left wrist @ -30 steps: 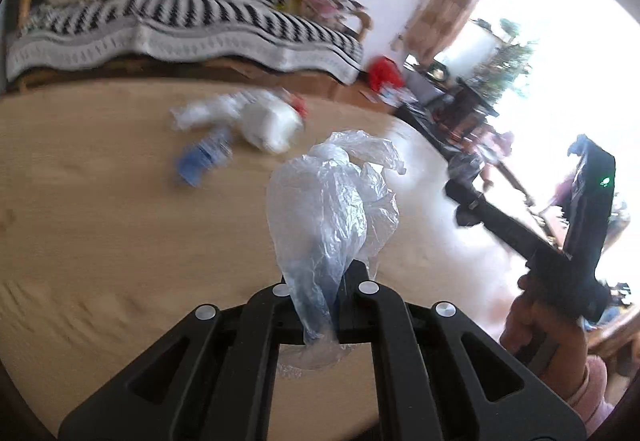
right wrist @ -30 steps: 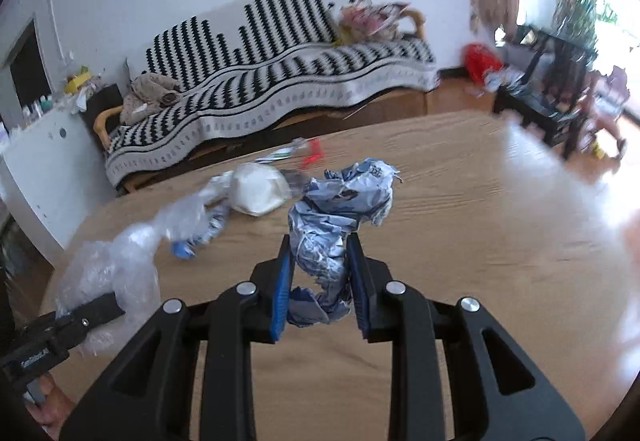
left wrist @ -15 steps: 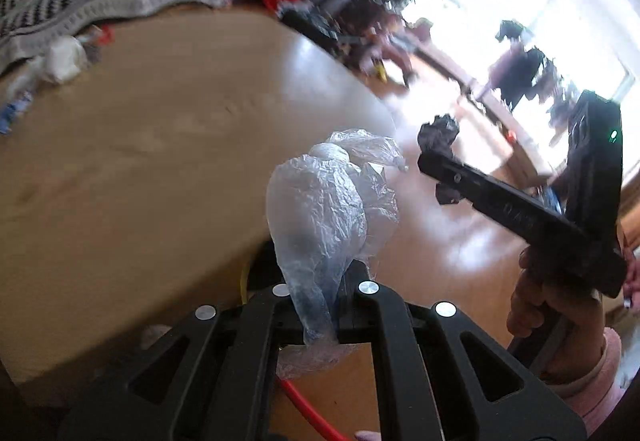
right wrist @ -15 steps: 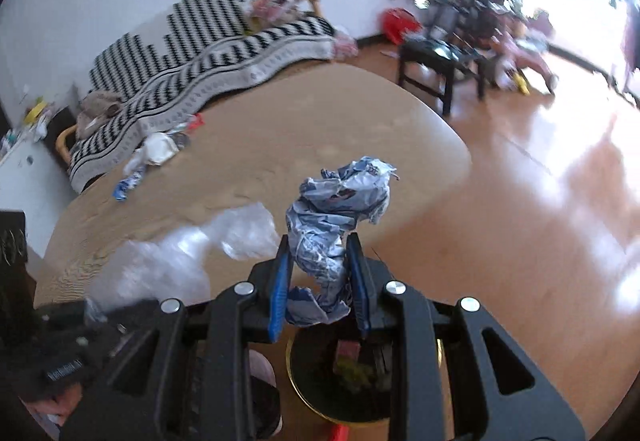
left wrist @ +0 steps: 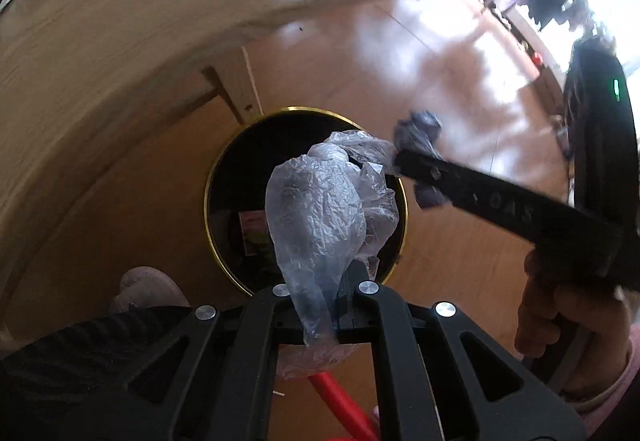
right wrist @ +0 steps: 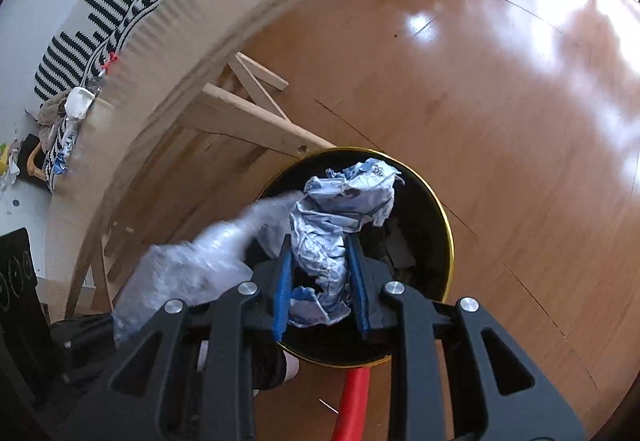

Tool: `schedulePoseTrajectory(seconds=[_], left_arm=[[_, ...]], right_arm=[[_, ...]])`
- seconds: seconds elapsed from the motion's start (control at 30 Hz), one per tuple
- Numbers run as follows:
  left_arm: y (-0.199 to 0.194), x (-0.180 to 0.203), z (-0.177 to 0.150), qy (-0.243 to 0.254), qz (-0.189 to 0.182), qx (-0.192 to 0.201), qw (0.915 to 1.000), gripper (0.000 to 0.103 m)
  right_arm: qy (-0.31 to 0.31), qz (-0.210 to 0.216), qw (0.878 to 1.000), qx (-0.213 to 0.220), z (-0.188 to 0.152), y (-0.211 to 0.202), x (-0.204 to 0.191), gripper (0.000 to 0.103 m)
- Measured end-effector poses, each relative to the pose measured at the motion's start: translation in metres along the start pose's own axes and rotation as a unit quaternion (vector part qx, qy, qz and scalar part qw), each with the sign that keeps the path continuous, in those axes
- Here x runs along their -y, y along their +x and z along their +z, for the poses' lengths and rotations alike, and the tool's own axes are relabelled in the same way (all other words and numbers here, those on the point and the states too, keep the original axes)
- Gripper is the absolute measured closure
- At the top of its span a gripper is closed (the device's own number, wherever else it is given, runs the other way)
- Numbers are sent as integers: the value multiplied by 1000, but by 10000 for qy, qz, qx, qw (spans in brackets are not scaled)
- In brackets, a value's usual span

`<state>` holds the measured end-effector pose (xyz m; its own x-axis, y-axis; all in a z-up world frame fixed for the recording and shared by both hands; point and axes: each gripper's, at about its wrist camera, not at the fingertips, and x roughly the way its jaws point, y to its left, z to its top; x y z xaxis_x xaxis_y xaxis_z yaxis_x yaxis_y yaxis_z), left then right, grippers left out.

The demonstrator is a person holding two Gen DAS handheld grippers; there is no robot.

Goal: Collect trash
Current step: 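Carry both items over the black bin and open both grippers, then return both grippers to the trash on the table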

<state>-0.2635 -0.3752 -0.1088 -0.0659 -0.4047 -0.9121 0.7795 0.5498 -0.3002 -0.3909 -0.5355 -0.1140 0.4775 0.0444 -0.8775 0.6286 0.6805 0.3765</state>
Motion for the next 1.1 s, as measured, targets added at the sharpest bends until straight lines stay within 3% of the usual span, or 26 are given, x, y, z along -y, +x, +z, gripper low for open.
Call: schedulePoseTrajectory(seconds=[0.5, 0.53, 0.57, 0.6, 0.63, 0.77, 0.93, 1.1], left_arm=[[-2, -5, -1, 12, -7, -18, 10000, 100], [-3, -5, -1, 11, 33, 1, 10000, 98], [-2, -6, -1, 5, 57, 4, 10000, 91], [-2, -6, -1, -16, 44, 27, 10000, 58], [-5, -6, -2, -57, 40, 121, 9999, 8], [-14, -5, -3, -81, -101, 417, 9990, 6], [-28, 0, -5, -64, 100, 703, 9975, 6], [-46, 11, -8, 122, 20, 1033, 9946, 6]], right_arm=[[247, -29, 9997, 86, -1, -3, 2, 77], [297, -11, 9995, 87, 1, -2, 2, 69], [349, 5, 9993, 114, 1, -3, 4, 44], [407, 55, 9990, 171, 2, -5, 5, 28], [490, 118, 9984, 249, 3, -9, 7, 11], [612, 66, 9969, 498, 5, -20, 11, 7], [476, -352, 9922, 1093, 8, -40, 10, 7], [382, -253, 9903, 1309, 13, -50, -3, 7]])
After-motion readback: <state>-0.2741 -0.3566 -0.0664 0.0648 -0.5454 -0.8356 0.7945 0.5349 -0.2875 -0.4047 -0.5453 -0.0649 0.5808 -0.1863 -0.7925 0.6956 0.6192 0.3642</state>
